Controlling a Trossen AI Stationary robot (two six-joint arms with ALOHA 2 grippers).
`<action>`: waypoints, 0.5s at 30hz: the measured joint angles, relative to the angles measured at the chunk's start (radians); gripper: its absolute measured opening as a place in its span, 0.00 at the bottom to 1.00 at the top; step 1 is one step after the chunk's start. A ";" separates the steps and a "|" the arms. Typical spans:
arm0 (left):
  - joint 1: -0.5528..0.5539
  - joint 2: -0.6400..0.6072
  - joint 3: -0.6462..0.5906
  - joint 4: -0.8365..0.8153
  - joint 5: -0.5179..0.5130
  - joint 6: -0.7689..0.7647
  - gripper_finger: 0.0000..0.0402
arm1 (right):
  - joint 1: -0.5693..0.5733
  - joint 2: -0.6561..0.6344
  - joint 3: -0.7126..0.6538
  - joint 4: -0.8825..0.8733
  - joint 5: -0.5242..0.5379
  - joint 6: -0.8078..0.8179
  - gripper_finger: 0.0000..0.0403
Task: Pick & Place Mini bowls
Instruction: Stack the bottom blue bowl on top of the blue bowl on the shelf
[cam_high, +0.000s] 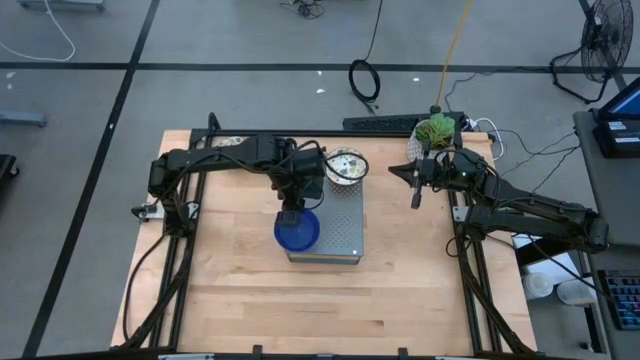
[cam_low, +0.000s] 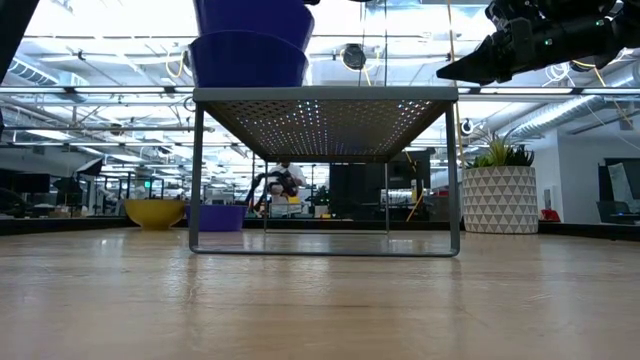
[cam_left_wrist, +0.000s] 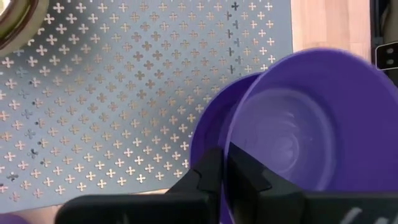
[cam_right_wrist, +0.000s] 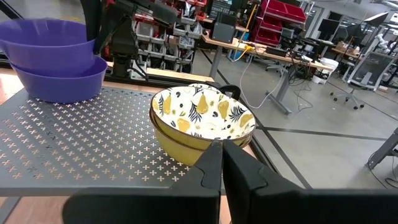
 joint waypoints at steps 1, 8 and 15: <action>0.000 0.000 0.000 0.002 -0.002 0.000 0.03 | 0.000 0.000 0.000 0.000 0.000 0.000 0.00; 0.000 0.000 0.000 0.019 -0.003 -0.011 0.05 | 0.000 0.000 0.000 0.000 0.000 0.000 0.00; 0.000 0.000 0.000 0.019 -0.051 -0.027 0.21 | 0.000 0.000 0.000 0.000 0.000 0.000 0.00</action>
